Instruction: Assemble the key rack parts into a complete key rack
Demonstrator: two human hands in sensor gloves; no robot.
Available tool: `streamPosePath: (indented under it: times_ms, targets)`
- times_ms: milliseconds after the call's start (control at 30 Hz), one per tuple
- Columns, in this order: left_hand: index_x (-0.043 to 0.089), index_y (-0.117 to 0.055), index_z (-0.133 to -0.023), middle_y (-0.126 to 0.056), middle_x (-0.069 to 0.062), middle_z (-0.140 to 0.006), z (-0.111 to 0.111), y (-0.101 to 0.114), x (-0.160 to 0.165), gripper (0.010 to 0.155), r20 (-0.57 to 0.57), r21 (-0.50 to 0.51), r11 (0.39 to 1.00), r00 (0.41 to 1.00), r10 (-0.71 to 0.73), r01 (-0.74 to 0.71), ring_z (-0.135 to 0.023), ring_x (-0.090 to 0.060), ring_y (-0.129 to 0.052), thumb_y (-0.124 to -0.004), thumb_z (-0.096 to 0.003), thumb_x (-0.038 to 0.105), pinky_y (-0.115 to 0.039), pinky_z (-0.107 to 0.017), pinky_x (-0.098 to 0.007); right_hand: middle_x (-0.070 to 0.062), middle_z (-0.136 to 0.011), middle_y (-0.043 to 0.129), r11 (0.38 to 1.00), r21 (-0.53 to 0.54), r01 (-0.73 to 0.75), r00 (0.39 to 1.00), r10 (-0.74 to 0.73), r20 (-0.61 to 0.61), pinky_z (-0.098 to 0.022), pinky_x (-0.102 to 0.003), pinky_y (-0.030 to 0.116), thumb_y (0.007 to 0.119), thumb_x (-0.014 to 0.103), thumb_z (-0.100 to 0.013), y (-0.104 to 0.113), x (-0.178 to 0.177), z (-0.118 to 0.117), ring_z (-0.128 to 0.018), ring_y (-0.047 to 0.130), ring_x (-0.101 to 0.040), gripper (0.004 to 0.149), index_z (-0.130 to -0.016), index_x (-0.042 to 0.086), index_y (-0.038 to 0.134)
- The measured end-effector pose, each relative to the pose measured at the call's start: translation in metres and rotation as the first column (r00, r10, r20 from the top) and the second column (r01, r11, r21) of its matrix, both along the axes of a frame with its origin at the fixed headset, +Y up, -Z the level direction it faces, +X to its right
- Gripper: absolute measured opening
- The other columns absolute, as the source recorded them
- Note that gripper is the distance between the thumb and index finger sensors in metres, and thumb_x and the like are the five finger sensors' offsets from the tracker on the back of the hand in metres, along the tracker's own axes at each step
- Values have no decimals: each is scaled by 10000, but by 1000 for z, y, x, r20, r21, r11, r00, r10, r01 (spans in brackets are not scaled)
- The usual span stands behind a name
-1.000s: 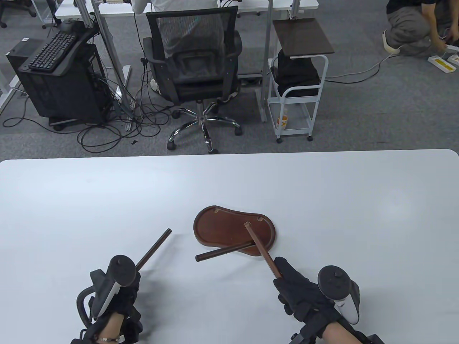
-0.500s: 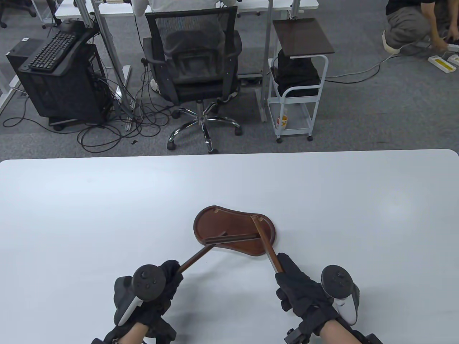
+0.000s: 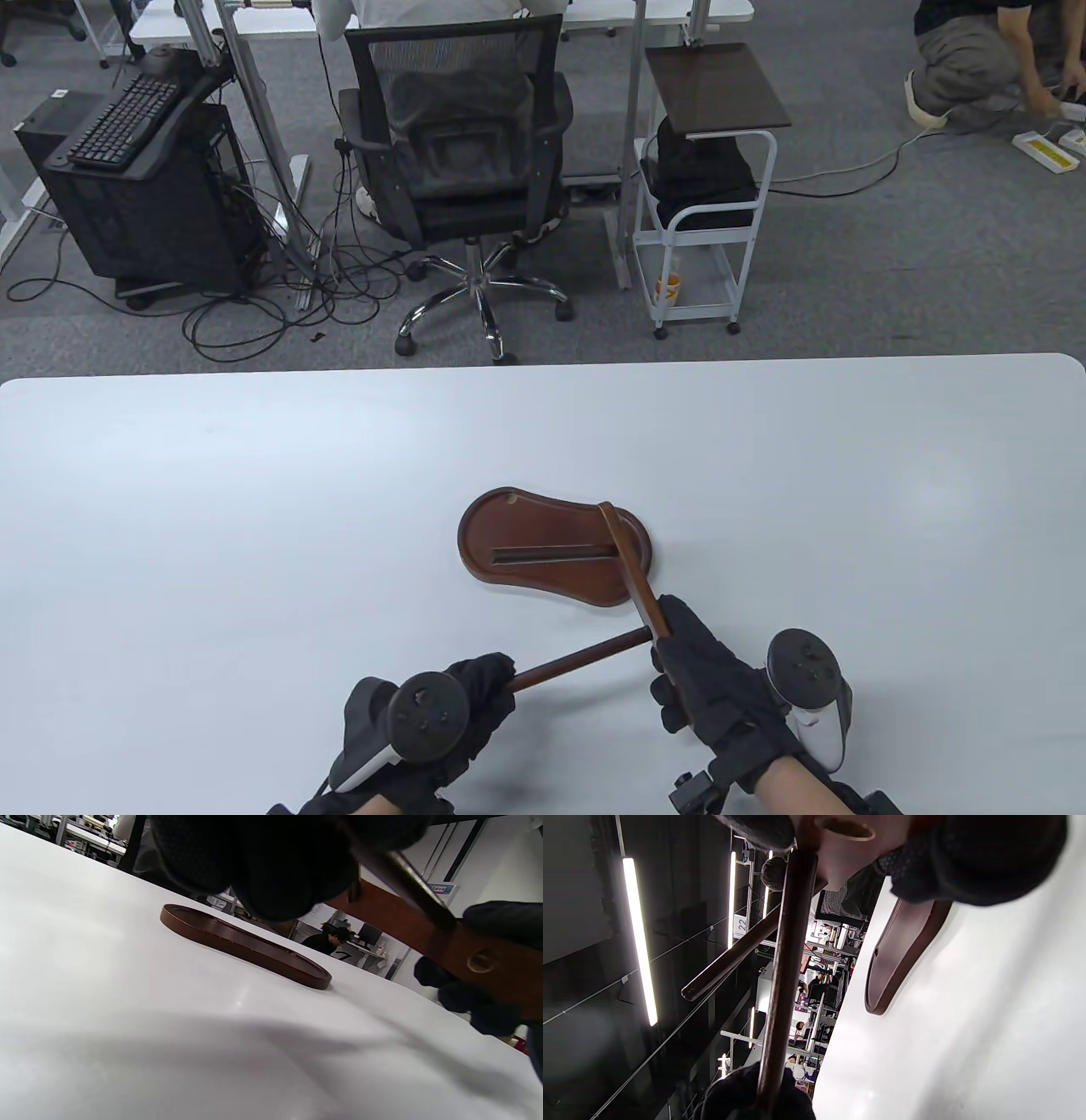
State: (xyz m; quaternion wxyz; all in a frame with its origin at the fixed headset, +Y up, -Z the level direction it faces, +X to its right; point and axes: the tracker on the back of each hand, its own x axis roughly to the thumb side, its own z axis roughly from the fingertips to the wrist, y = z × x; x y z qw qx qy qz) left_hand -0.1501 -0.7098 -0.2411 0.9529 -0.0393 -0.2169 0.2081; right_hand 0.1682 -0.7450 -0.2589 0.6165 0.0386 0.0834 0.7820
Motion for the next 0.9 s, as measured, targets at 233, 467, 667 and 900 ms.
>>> streamPosePath:
  times_ms: [233, 467, 667, 900]
  targets:
    - [236, -655, -993, -905, -11, -852, 1, -2, 3, 483, 25, -29, 1000, 1000, 13, -12, -730, -167, -962, -684, -554, 435, -808, -612, -433, -298, -901, 705, 1000, 0, 23, 1000, -23, 15, -253, -472, 898, 614, 370, -603, 0, 1, 0, -512, 890, -426, 605, -1114, 79, 467]
    - [249, -648, -996, -905, 0, -852, 3, -3, 6, 484, 65, -7, 1000, 998, -17, 17, -730, -164, -961, -682, -553, 441, -809, -614, -428, -301, -902, 701, 999, -19, 50, 998, -49, 26, -254, -475, 895, 612, 367, -603, -2, 2, -1, -513, 887, -430, 606, -1114, 78, 463]
    - [249, -647, -997, -906, -2, -853, 4, -5, 8, 485, 75, -3, 999, 997, -34, 35, -731, -167, -961, -684, -552, 438, -807, -613, -432, -301, -904, 699, 999, -15, 48, 998, -48, 28, -255, -476, 894, 610, 367, -604, -2, 3, -1, -514, 886, -430, 605, -1115, 79, 460]
    - [249, -650, -997, -908, -4, -851, 6, -5, 10, 484, 78, 43, 996, 993, -86, 83, -727, -168, -962, -686, -551, 436, -807, -611, -434, -304, -904, 696, 999, -32, 44, 999, -43, 24, -255, -477, 893, 608, 365, -605, -3, 3, -1, -515, 884, -433, 605, -1115, 77, 458]
